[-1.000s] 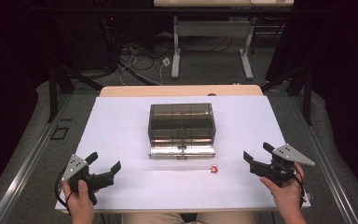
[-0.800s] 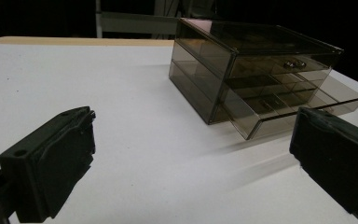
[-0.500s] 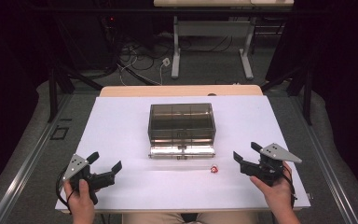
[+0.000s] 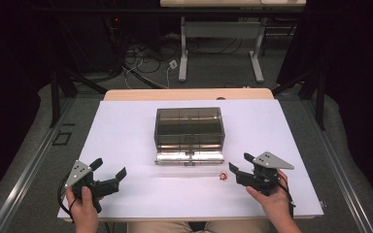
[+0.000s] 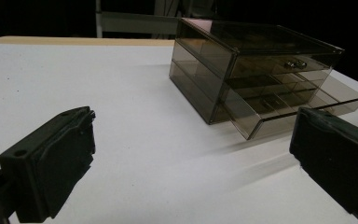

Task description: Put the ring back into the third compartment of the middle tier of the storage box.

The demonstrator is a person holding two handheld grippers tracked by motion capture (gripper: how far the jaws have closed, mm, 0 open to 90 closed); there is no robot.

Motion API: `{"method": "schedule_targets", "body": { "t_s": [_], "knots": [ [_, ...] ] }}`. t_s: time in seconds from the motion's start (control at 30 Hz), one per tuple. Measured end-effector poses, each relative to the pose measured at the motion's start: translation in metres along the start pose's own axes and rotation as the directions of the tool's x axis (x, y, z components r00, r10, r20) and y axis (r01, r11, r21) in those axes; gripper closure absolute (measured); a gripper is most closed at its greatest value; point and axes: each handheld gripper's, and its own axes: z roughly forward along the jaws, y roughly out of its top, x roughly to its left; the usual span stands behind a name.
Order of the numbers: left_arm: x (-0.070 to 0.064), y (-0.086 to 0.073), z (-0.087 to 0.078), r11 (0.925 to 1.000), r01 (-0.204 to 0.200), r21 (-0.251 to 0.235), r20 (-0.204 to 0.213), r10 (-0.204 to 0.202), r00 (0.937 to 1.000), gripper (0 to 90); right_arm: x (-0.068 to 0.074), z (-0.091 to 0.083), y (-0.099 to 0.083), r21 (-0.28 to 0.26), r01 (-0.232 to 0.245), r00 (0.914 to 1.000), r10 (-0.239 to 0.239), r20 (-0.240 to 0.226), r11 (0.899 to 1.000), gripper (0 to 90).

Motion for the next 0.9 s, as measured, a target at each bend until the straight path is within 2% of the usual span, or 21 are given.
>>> {"method": "schedule_targets", "body": {
  "t_s": [0.07, 0.33, 0.57, 0.77, 0.9],
  "knots": [
    [0.0, 0.0, 0.0, 1.0, 0.0, 0.001, 0.0, 0.0, 1.0, 0.2, 0.005, 0.004, -0.001, 0.019, 0.0, 0.9999, 0.0, 0.011, 1.0, 35.1],
    [0.001, -0.001, 0.0, 1.0, 0.004, 0.004, 0.0, -0.004, 1.0, 0.2, 0.011, 0.018, -0.009, 0.005, -0.023, 0.9997, 0.023, -0.003, 1.0, 37.4],
    [0.002, -0.001, 0.001, 0.9999, 0.007, 0.009, 0.005, -0.007, 1.0, 0.2, 0.016, 0.025, -0.023, 0.041, -0.082, 0.9962, 0.081, 0.032, 0.996, 39.5],
    [0.002, -0.001, 0.002, 0.9999, 0.006, 0.011, 0.009, -0.006, 0.9999, 0.2, 0.019, 0.031, -0.029, 0.064, -0.091, 0.9954, 0.088, 0.038, 0.994, 38.4],
    [0.002, -0.002, 0.002, 0.9999, 0.007, 0.012, 0.008, -0.007, 0.9999, 0.2, 0.022, 0.036, -0.03, 0.1, -0.091, 0.9956, 0.088, 0.032, 0.991, 38.6]
  ]
}}
